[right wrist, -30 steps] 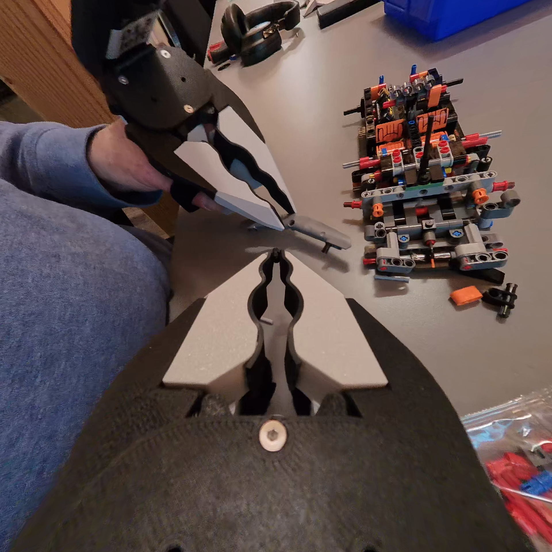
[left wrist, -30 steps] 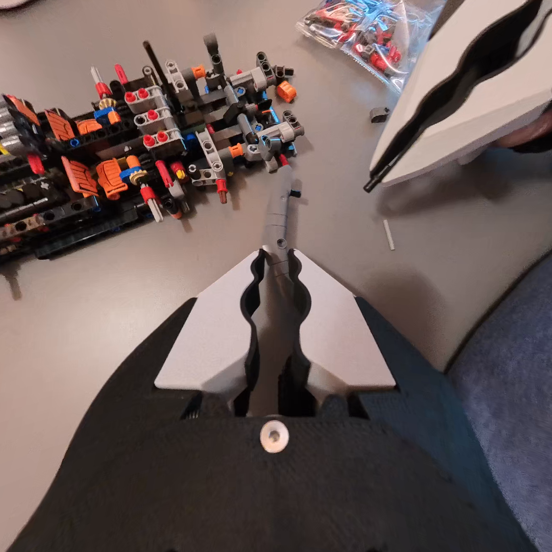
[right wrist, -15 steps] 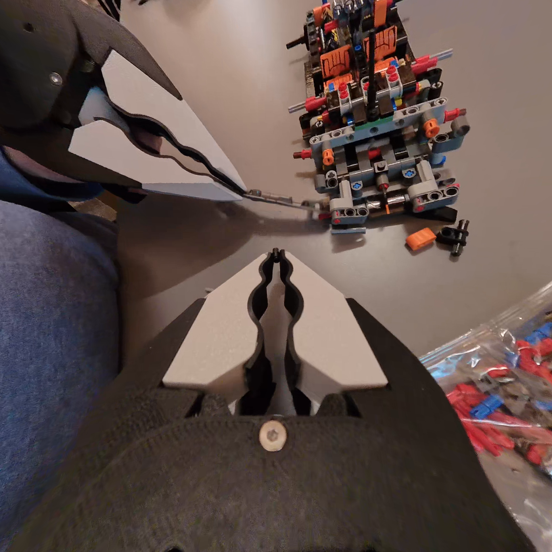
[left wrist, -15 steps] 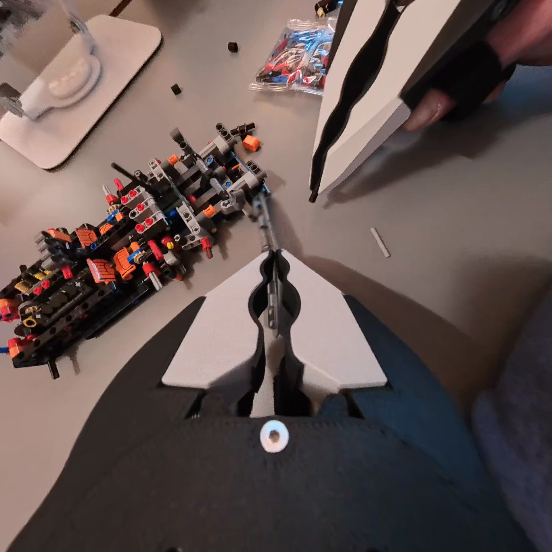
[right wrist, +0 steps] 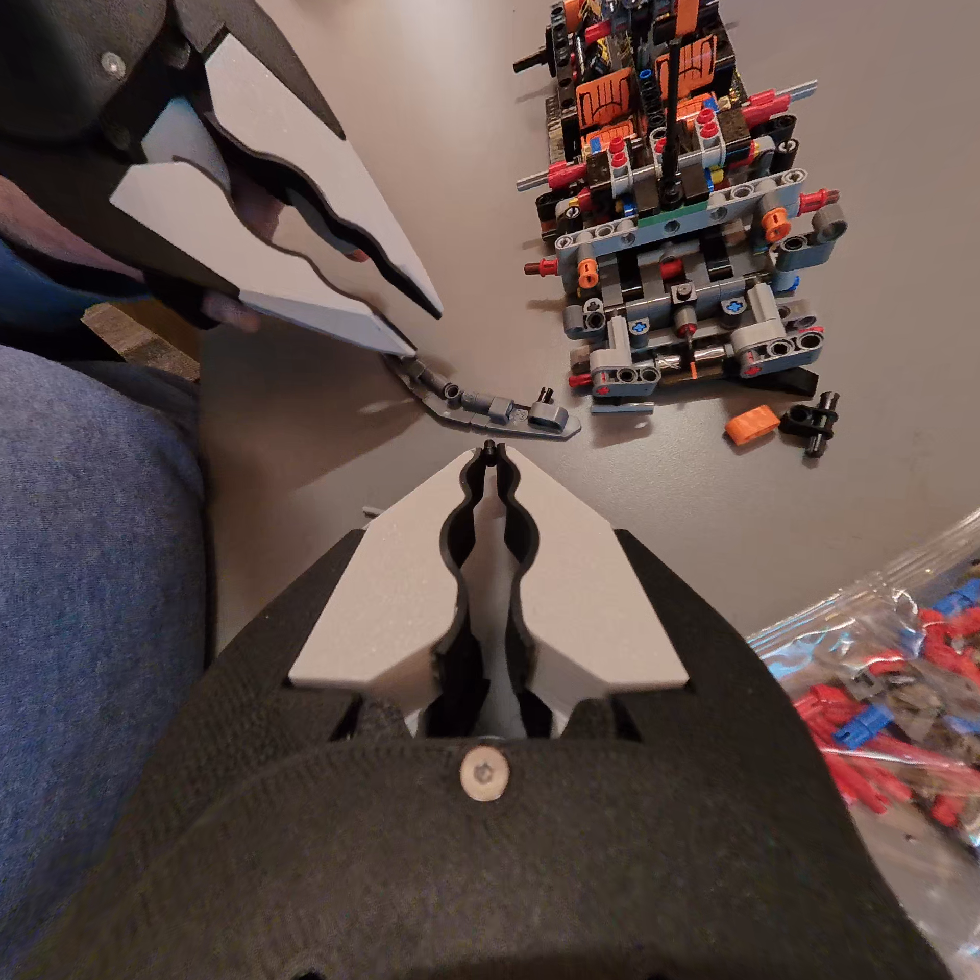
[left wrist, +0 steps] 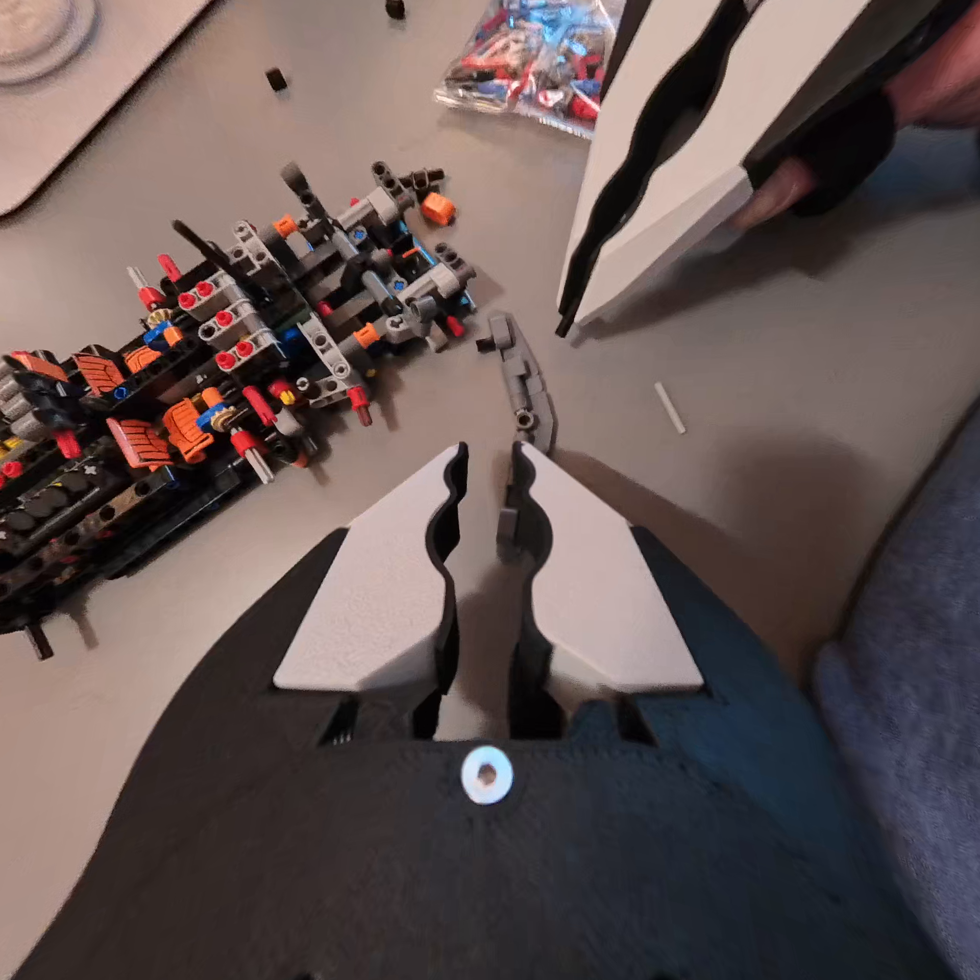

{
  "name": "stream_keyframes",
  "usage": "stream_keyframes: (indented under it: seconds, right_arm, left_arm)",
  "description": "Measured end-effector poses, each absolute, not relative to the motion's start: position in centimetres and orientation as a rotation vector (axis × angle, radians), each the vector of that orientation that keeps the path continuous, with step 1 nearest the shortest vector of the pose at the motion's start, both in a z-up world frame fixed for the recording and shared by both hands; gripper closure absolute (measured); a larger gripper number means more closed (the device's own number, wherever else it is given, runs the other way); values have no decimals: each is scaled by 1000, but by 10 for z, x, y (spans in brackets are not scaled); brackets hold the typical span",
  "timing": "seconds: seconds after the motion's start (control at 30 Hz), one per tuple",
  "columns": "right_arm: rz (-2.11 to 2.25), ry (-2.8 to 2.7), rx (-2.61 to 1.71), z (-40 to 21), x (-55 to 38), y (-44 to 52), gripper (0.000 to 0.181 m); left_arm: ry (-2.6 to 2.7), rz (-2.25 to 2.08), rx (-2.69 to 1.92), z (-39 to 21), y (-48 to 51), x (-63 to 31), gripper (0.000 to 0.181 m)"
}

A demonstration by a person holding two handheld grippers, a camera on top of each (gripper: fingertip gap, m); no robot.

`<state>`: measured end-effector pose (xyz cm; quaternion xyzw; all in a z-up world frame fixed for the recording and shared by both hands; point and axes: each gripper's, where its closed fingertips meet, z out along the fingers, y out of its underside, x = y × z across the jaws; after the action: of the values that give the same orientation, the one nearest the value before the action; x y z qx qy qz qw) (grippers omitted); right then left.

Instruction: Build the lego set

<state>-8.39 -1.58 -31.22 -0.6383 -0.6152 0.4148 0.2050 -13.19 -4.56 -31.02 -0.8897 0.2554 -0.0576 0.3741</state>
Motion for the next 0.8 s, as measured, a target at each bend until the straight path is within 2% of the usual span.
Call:
stream_keyframes:
  seconds: [0.13,0.37,0.8]
  right_arm:
    - [1161,-1729,-1773,-313,-84,-18,179]
    - [1165,-1736,-1764,-312,-83,-19,179]
    - [1246,-1703,-1701,-298,-84,-23,179]
  left_arm:
    - [741,-144,-2292,-318,-53,-127,161]
    - [852,-111,-2298,-331,-51,-115,168]
    - [981,42,-2185,-319,-50,-114,169]
